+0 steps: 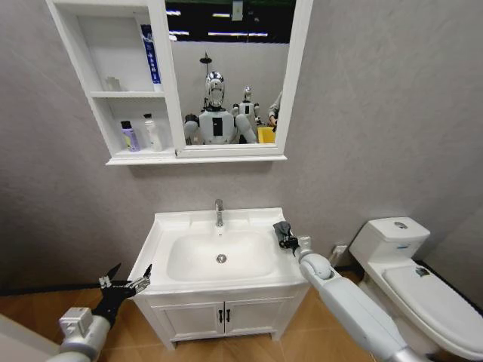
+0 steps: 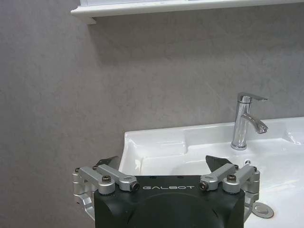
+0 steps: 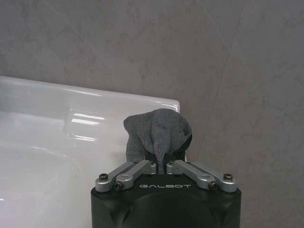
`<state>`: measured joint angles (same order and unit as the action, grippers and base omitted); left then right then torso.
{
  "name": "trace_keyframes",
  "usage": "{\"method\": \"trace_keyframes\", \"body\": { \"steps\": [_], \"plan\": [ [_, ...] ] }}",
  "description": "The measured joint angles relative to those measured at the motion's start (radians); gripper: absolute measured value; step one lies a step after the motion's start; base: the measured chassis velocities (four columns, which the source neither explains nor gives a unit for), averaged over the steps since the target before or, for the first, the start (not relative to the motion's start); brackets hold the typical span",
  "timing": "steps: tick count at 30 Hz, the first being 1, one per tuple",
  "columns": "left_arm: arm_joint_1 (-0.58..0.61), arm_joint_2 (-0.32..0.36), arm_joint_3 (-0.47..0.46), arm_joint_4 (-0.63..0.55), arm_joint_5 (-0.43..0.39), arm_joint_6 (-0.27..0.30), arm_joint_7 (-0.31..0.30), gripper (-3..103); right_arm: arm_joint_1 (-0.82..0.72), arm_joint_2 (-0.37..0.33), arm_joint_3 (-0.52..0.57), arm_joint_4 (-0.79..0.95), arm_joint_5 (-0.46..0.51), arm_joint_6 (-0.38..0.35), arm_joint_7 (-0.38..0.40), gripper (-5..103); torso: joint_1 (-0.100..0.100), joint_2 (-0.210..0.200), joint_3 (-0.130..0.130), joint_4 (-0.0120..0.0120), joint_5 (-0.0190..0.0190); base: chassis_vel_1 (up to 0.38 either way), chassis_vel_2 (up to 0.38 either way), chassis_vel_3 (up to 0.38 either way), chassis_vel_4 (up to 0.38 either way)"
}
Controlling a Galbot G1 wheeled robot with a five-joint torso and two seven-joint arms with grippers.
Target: Move facial cleanser and shampoo from washbasin to cabinet, then wipe washbasin with towel.
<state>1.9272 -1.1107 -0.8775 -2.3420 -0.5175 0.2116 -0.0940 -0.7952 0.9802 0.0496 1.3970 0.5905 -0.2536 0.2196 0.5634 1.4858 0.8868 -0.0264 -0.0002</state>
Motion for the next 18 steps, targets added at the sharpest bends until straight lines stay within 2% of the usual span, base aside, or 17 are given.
{"method": "trace_keyframes", "body": {
  "steps": [6, 13, 18],
  "plan": [
    [0.000, 0.000, 0.000, 0.000, 0.000, 0.000, 0.000, 100, 0.045, 0.026, -0.032, -0.051, 0.006, 0.054, -0.057, 4, 0.000, 0.000, 0.000, 0.0001, 0.0000, 0.000, 0.000, 0.000, 0.000],
    [0.000, 0.000, 0.000, 0.000, 0.000, 0.000, 0.000, 100, 0.060, 0.083, -0.060, -0.073, 0.056, 0.042, -0.035, 4, 0.000, 0.000, 0.000, 0.0001, 0.0002, 0.000, 0.000, 0.000, 0.000],
    [0.000, 0.000, 0.000, 0.000, 0.000, 0.000, 0.000, 100, 0.067, 0.090, -0.061, -0.088, 0.076, 0.029, -0.024, 4, 0.000, 0.000, 0.000, 0.0001, 0.0001, 0.000, 0.000, 0.000, 0.000]
  ]
}}
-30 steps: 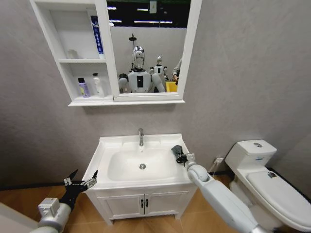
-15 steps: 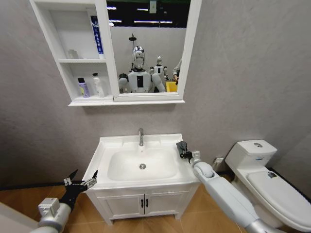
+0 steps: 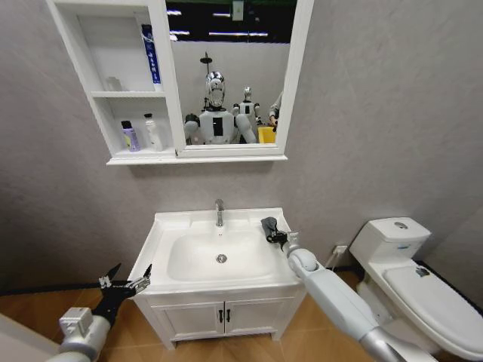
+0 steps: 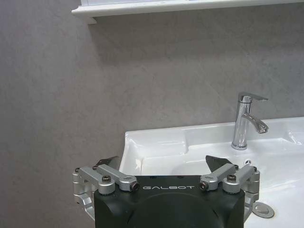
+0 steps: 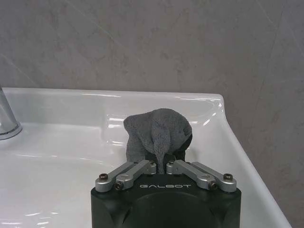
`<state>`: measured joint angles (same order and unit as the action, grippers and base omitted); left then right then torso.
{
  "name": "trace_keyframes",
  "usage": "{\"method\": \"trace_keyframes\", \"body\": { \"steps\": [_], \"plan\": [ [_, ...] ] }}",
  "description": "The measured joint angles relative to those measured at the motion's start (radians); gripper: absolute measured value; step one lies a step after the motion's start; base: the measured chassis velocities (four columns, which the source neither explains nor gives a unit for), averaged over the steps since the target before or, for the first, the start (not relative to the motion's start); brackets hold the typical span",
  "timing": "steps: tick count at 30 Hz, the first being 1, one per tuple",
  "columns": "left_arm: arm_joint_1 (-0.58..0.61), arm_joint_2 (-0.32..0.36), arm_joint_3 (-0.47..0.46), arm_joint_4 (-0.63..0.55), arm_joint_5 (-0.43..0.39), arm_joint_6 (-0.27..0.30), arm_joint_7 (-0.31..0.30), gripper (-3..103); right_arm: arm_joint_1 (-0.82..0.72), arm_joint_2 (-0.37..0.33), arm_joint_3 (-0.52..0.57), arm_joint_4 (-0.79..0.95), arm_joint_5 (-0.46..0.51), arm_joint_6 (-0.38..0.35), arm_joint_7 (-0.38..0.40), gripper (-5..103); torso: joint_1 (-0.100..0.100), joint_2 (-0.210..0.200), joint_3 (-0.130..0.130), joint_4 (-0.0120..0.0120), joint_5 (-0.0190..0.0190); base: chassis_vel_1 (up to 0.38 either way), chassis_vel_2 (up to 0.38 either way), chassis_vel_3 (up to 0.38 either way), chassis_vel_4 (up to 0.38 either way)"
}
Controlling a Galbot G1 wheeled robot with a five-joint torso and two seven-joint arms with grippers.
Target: Move facial cleanser and shampoo from washbasin to cabinet, then wipe washbasin with towel.
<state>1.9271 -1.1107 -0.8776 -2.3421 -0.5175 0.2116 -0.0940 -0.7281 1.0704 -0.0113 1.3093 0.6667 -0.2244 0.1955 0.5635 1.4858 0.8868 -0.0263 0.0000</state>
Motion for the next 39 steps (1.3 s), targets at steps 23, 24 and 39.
{"method": "trace_keyframes", "body": {
  "steps": [23, 24, 39],
  "plan": [
    [0.000, 0.000, 0.000, 0.000, 0.000, 0.000, 0.000, 100, -0.064, -0.059, 0.049, 0.076, -0.094, 0.080, -0.025, 93, 0.000, 0.000, 0.000, 0.0000, 0.0003, 0.000, 0.000, 0.000, 0.000],
    [0.000, 0.000, 0.000, 0.000, 0.000, 0.000, 0.000, 100, -0.083, -0.068, 0.061, 0.103, -0.116, 0.087, -0.022, 93, 0.000, 0.000, 0.000, 0.0000, 0.0001, 0.000, 0.000, 0.000, 0.000],
    [0.000, 0.000, 0.000, 0.000, 0.000, 0.000, 0.000, 100, -0.762, -0.151, 0.565, 0.737, -0.218, 0.072, 0.071, 100, 0.000, 0.000, 0.000, -0.0004, 0.0005, 0.000, 0.000, 0.000, 0.000]
  ]
}}
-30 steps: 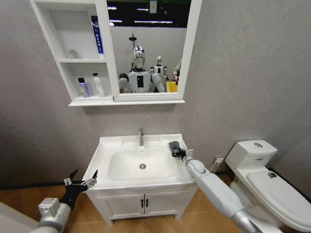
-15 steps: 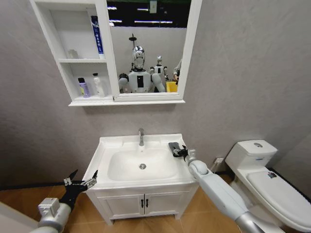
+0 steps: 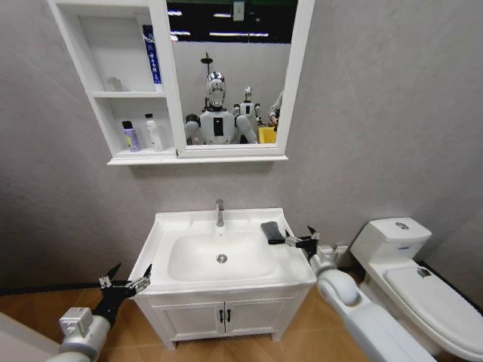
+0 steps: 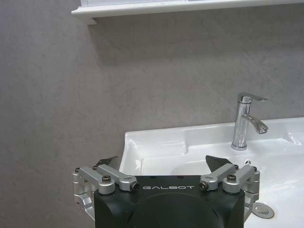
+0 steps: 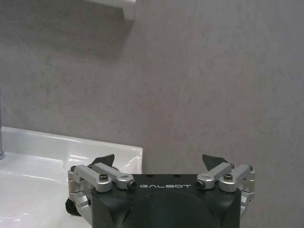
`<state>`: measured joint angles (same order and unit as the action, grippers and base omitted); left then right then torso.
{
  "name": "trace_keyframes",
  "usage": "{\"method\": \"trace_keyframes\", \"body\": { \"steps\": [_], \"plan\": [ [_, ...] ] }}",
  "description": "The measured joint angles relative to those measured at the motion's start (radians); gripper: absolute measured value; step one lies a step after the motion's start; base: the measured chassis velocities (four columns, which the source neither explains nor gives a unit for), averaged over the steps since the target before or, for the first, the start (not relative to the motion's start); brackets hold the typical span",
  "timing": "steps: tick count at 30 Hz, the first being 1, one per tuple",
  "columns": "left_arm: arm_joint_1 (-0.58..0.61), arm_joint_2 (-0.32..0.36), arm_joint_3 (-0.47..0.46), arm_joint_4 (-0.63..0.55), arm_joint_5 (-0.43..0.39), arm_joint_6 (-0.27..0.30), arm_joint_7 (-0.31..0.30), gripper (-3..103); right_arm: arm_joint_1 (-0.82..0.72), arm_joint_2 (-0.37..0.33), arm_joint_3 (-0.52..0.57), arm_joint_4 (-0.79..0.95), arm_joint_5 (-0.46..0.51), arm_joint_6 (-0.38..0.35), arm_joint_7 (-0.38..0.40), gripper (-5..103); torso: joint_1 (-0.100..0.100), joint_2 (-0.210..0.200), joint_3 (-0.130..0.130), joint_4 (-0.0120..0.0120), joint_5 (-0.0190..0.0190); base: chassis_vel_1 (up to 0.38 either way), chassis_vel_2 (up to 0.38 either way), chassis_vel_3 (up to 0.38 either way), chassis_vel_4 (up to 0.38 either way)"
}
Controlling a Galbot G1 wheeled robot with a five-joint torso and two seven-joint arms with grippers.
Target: Move facial cleanser and shampoo from washbasin to cabinet, then wipe washbasin with towel.
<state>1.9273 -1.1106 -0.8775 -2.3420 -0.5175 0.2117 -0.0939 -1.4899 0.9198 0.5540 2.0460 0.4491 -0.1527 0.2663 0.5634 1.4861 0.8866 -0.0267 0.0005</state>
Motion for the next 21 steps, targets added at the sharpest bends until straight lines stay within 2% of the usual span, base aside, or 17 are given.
{"method": "trace_keyframes", "body": {
  "steps": [1, 2, 3, 6, 7, 9, 16, 21],
  "plan": [
    [0.000, 0.000, 0.000, 0.000, 0.000, 0.000, 0.000, 100, 0.000, 0.000, 0.000, 0.000, 0.000, 0.000, 0.000, 100, 0.000, 0.000, 0.000, 0.0000, 0.0000, 0.000, 0.000, 0.000, 0.000],
    [0.000, 0.000, 0.000, 0.000, 0.000, 0.000, 0.000, 100, -0.135, 0.027, 0.099, 0.086, -0.026, 0.020, 0.000, 100, 0.000, 0.000, 0.000, 0.0003, -0.0008, 0.000, 0.000, 0.000, 0.000],
    [0.000, 0.000, 0.000, 0.000, 0.000, 0.000, 0.000, 100, -0.135, 0.027, 0.099, 0.086, -0.026, 0.020, 0.000, 100, 0.000, 0.000, 0.000, 0.0003, -0.0008, 0.000, 0.000, 0.000, 0.000],
    [0.000, 0.000, 0.000, 0.000, 0.000, 0.000, 0.000, 100, -0.379, 0.128, 0.257, 0.227, -0.040, 0.058, 0.018, 100, 0.000, 0.000, 0.000, -0.0002, -0.0007, 0.000, 0.000, 0.000, 0.000],
    [0.000, 0.000, 0.000, 0.000, 0.000, 0.000, 0.000, 100, -0.379, 0.128, 0.257, 0.227, -0.040, 0.058, 0.018, 100, 0.000, 0.000, 0.000, -0.0002, -0.0007, 0.000, 0.000, 0.000, 0.000],
    [0.000, 0.000, 0.000, 0.000, 0.000, 0.000, 0.000, 100, -0.470, 0.206, 0.294, 0.284, -0.053, 0.081, 0.028, 100, 0.000, 0.000, 0.000, -0.0004, -0.0004, 0.000, 0.000, 0.000, 0.000],
    [0.000, 0.000, 0.000, 0.000, 0.000, 0.000, 0.000, 100, -0.497, 0.246, 0.262, 0.367, -0.063, 0.058, 0.071, 100, 0.000, 0.000, 0.000, 0.0008, -0.0004, 0.000, 0.000, 0.000, 0.000],
    [0.000, 0.000, 0.000, 0.000, 0.000, 0.000, 0.000, 100, -0.532, 0.301, 0.247, 0.441, -0.071, 0.041, 0.081, 100, 0.000, 0.000, 0.000, 0.0002, -0.0005, 0.000, 0.000, 0.000, 0.000]
  ]
}}
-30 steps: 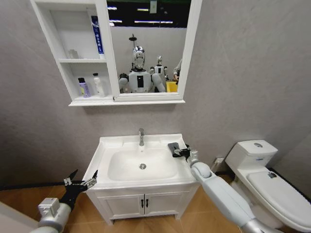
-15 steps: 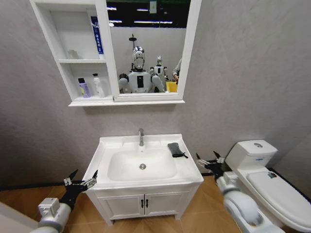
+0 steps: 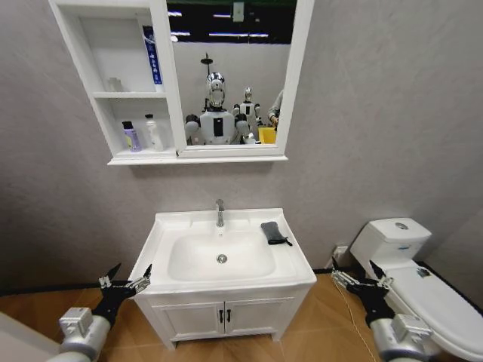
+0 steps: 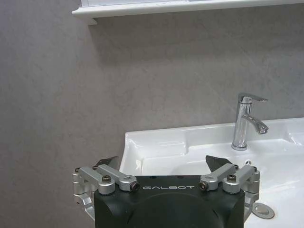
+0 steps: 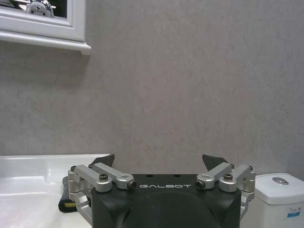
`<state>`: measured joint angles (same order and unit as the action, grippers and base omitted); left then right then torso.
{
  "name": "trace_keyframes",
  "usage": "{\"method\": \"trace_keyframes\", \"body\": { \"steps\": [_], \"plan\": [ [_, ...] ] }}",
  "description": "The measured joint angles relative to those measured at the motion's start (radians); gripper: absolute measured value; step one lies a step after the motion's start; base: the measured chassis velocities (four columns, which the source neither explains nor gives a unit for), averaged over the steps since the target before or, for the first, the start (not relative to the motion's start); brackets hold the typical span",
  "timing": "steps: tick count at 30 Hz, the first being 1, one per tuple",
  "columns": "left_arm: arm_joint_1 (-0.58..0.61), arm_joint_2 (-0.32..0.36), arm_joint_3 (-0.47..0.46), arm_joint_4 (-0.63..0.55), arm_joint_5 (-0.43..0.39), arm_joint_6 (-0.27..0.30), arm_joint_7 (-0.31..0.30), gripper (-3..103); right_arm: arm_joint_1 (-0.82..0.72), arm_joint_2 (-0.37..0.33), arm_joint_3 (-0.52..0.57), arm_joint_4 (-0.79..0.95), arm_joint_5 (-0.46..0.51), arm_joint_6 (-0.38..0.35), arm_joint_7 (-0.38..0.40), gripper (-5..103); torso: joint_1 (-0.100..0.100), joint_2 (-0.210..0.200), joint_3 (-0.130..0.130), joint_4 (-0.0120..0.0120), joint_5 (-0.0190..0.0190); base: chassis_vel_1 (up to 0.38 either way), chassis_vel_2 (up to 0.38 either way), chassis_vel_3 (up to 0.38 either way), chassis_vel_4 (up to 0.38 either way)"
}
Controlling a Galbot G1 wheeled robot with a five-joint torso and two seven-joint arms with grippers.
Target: Move facial cleanser and shampoo from washbasin to cabinet, then wipe washbasin with towel.
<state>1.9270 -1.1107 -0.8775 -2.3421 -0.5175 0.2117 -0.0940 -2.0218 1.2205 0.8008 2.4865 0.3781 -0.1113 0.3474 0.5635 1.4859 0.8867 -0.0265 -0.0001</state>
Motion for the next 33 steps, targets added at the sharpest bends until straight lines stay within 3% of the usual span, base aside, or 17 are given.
{"method": "trace_keyframes", "body": {
  "steps": [33],
  "plan": [
    [0.000, 0.000, 0.000, 0.000, 0.000, 0.000, 0.000, 100, -0.008, 0.013, -0.008, 0.015, -0.019, 0.010, -0.007, 100, 0.000, 0.000, 0.000, 0.0002, 0.0001, 0.011, -0.007, -0.010, 0.009]
  ]
}}
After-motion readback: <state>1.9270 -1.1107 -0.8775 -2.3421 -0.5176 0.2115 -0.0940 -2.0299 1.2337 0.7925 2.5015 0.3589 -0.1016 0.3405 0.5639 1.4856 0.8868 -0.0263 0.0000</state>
